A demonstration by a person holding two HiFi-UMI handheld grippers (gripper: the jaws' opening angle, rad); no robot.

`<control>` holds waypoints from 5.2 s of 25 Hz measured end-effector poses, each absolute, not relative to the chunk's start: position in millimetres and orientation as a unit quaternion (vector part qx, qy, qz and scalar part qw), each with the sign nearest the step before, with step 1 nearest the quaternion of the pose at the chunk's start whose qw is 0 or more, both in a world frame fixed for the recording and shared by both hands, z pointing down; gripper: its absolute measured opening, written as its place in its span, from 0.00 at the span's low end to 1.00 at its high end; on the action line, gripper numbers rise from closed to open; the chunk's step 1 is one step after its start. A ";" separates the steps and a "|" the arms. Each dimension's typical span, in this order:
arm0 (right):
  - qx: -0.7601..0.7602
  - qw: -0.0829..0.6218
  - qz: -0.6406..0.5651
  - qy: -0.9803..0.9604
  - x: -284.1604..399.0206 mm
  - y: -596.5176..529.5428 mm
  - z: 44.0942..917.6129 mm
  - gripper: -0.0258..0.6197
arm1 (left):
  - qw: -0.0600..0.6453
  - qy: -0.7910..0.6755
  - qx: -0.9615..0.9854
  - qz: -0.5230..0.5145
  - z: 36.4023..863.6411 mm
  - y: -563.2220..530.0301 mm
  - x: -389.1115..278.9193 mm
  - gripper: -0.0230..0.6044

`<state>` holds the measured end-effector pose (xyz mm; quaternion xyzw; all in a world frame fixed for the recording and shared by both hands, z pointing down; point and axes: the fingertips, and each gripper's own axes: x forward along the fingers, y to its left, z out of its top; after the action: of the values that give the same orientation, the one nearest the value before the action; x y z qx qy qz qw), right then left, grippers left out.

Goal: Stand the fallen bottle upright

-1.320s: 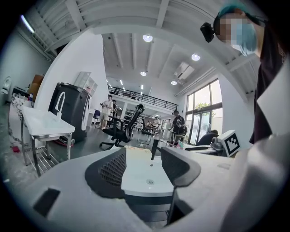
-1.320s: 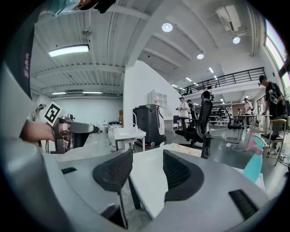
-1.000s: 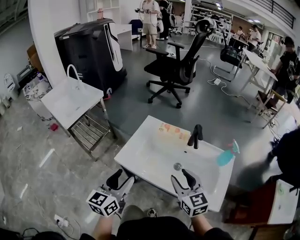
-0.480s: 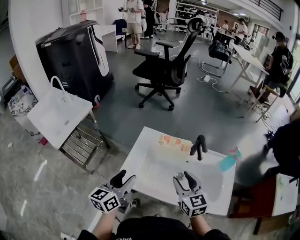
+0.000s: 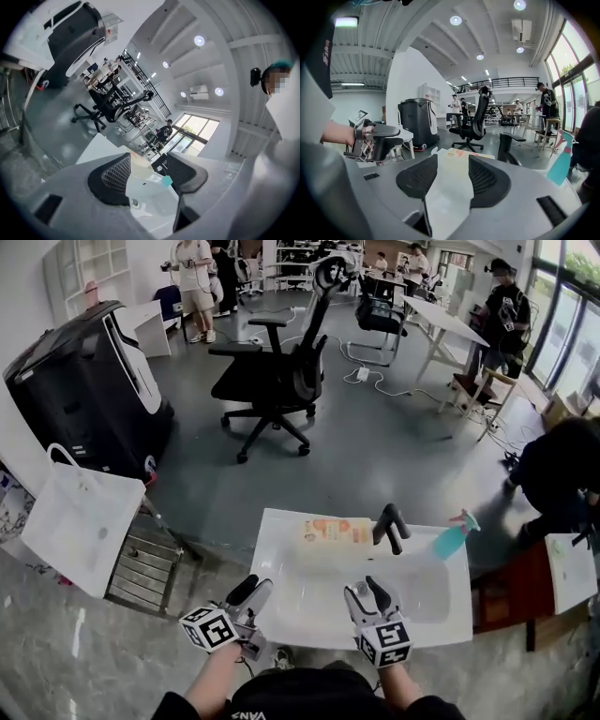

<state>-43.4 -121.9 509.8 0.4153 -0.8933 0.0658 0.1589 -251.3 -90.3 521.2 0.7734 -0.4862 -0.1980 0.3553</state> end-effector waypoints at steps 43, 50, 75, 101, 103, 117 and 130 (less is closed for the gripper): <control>0.365 0.266 0.108 -0.886 -54.2 -242.8 595.6 0.35 | 0.589 -0.501 0.459 -0.437 666.6 -273.6 -285.5 0.19; 0.374 0.258 0.104 -0.885 -46.5 -248.4 598.9 0.33 | 0.570 -0.500 0.504 -0.414 641.8 -277.3 -283.6 0.19; 0.398 0.182 0.146 -0.887 -53.1 -244.2 595.9 0.33 | 0.393 -0.441 0.777 -0.218 464.8 -352.4 -217.7 0.19; 0.383 0.156 0.201 -0.888 -68.4 -254.1 614.5 0.21 | 0.187 -0.333 0.924 -0.025 400.3 -364.6 -103.4 0.19; 0.381 0.156 0.202 -0.888 -70.6 -254.7 616.1 0.21 | 0.170 -0.322 0.931 -0.014 398.0 -361.4 -94.8 0.19; 0.373 0.162 0.222 -0.886 -71.5 -254.5 621.6 0.26 | 0.067 -0.259 0.963 0.026 394.3 -341.1 -69.3 0.20; 0.399 0.136 0.212 -0.882 -49.4 -232.4 588.9 0.26 | -0.005 -0.239 0.970 0.053 391.8 -322.1 -59.1 0.22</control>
<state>-49.4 -232.4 588.9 0.3992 -0.8817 0.2116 0.1361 -59.1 -322.1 391.8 0.9696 -0.2389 0.0534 -0.0047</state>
